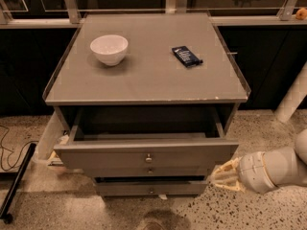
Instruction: Open top drawer
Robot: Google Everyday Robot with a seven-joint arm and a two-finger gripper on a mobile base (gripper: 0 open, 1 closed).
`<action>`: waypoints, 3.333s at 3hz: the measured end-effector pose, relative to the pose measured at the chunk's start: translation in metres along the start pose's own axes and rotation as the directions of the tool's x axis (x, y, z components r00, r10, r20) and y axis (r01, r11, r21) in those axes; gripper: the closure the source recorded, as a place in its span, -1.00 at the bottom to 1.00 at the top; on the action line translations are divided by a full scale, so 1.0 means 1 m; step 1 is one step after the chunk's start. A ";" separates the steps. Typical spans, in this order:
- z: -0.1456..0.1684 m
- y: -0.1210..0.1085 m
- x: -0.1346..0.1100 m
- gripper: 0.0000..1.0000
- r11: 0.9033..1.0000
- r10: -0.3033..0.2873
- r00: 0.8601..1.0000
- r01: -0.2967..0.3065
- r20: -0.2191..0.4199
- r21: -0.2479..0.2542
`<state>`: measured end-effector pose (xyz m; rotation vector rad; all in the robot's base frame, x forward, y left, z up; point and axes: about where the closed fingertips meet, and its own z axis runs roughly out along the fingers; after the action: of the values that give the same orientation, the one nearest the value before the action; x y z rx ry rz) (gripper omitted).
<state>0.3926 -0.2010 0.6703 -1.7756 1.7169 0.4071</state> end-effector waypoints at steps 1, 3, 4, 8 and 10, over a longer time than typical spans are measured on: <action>0.001 -0.005 -0.001 0.60 1.000 -0.007 1.000 0.007 -0.009 0.001; 0.014 -0.097 -0.039 -0.33 0.993 -0.108 0.988 0.112 -0.105 0.033; 0.019 -0.098 -0.044 -0.80 0.992 -0.118 0.988 0.121 -0.102 0.023; 0.057 -0.099 -0.009 -1.00 0.996 -0.068 0.994 0.073 -0.081 0.058; 0.064 -0.107 0.027 -1.00 0.996 -0.010 0.997 0.018 -0.081 0.090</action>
Offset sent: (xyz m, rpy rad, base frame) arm 0.1318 0.0402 0.0591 -0.1697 -0.1556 0.0598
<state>0.5128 -0.1875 0.6293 -1.7588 1.7492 0.2498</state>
